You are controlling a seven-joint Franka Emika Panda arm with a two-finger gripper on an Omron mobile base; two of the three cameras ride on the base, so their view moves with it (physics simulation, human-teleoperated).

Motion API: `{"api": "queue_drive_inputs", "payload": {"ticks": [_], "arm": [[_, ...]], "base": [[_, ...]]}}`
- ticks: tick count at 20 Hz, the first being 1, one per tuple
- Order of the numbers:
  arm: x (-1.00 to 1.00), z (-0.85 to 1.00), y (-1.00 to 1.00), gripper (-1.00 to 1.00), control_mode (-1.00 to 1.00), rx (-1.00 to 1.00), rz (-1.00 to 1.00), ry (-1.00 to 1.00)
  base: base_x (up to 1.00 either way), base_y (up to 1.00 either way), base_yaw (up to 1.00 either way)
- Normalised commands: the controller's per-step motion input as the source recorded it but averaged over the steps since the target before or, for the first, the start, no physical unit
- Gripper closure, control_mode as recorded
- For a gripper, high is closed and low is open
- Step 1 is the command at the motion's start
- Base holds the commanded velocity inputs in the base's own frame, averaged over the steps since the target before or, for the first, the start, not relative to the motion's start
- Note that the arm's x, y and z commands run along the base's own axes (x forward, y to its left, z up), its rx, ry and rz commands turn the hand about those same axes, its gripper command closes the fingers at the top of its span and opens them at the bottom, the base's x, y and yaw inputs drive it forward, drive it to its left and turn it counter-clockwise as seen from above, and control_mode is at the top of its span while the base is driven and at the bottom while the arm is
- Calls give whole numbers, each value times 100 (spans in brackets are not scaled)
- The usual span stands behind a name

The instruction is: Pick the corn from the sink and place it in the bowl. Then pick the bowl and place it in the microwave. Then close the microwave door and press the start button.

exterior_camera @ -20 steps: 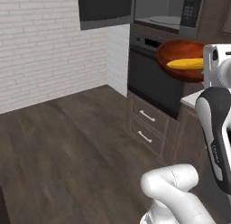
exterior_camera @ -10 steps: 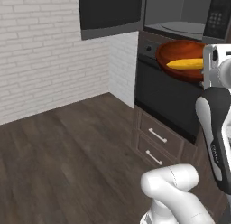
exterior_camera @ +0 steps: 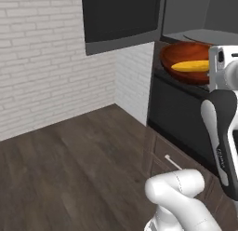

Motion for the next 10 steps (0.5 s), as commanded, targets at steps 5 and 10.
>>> {"api": "queue_drive_inputs", "payload": {"ticks": [5, 10], "arm": [[0, 0, 0, 100, 100, 0, 0, 0], [0, 0, 0, 100, 100, 0, 0, 0]], "base": [[57, -27, -2], [49, 0, -19]]}}
